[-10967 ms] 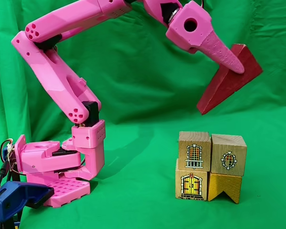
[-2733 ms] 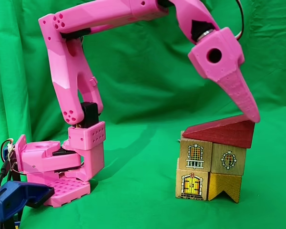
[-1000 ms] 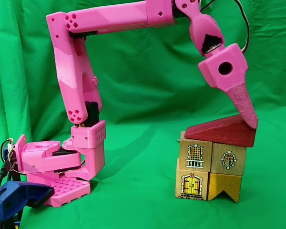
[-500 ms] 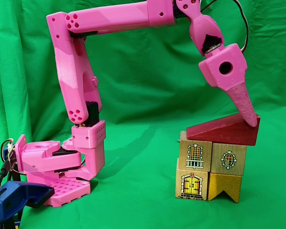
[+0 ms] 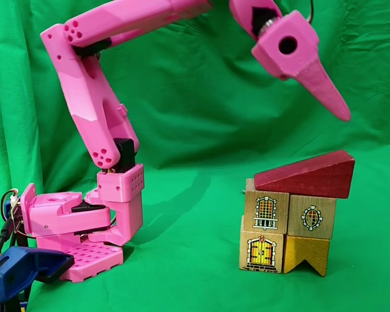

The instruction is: Grasp some building blocks and build the house on the picture.

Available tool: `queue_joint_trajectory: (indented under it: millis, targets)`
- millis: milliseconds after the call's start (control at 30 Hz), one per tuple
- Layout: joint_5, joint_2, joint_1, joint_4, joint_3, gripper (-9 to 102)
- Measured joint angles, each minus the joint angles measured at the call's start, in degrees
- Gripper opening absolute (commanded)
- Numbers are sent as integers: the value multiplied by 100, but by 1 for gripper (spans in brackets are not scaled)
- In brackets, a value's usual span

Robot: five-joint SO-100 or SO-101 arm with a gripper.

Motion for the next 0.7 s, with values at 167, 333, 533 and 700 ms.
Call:
queue_joint_trajectory:
  millis: [167,333,533,700]
  targets:
    - [18,677,-457,0,686,1]
    - [0,1714,-1055,0,1538,1]
    - [26,3067,-1784,0,2865,1]
    - [-18,4008,-2241,0,4052,1]
